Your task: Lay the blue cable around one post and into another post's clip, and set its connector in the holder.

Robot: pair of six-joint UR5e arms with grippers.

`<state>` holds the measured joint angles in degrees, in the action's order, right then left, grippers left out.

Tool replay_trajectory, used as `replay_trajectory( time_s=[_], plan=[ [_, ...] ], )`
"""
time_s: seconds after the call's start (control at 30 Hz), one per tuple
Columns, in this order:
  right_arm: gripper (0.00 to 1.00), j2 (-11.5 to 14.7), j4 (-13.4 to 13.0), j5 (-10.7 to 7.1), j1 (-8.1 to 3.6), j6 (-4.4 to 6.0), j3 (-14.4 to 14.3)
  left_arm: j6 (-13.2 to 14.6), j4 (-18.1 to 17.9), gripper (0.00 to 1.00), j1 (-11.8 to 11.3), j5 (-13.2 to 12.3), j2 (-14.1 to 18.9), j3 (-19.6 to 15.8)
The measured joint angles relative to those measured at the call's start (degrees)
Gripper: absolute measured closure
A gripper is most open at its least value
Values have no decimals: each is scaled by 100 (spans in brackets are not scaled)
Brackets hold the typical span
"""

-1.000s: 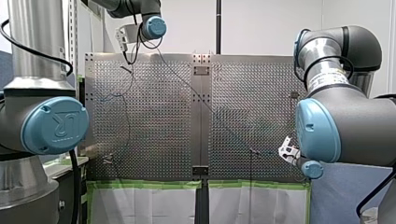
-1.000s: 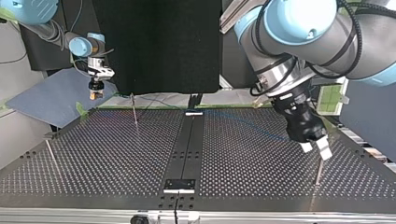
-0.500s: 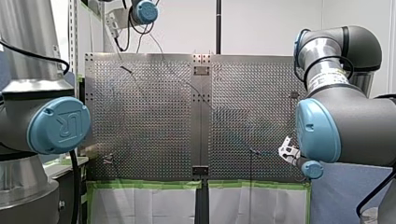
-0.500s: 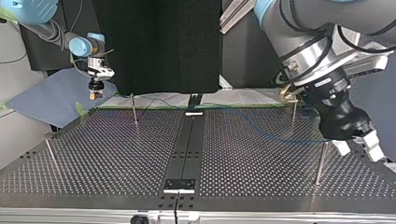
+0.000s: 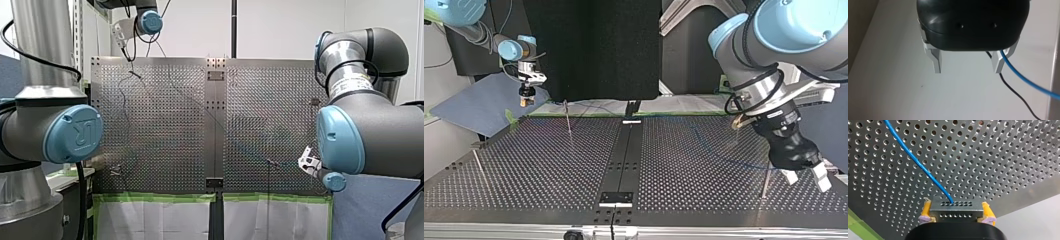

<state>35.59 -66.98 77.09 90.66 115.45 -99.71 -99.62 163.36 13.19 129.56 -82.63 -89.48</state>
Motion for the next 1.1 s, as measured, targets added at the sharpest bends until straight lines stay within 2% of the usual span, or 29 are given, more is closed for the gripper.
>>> replay_trajectory(
  time_s=[0.27, 0.53, 0.9, 1.1],
  plan=[
    [100, 0, 2, 0, 0, -3, -1, -211, -51, 0, -342, -412, -100, -3],
    [100, 3, -7, -6, 14, -3, -1, -273, -55, 0, -653, -830, -270, -4],
    [100, -1, -3, -10, 26, -2, -1, -448, -68, 0, -1008, -1084, -381, -5],
    [100, -1, -11, -23, 27, 34, 0, -659, -107, 0, -1225, -1233, -401, -29]
  ],
)
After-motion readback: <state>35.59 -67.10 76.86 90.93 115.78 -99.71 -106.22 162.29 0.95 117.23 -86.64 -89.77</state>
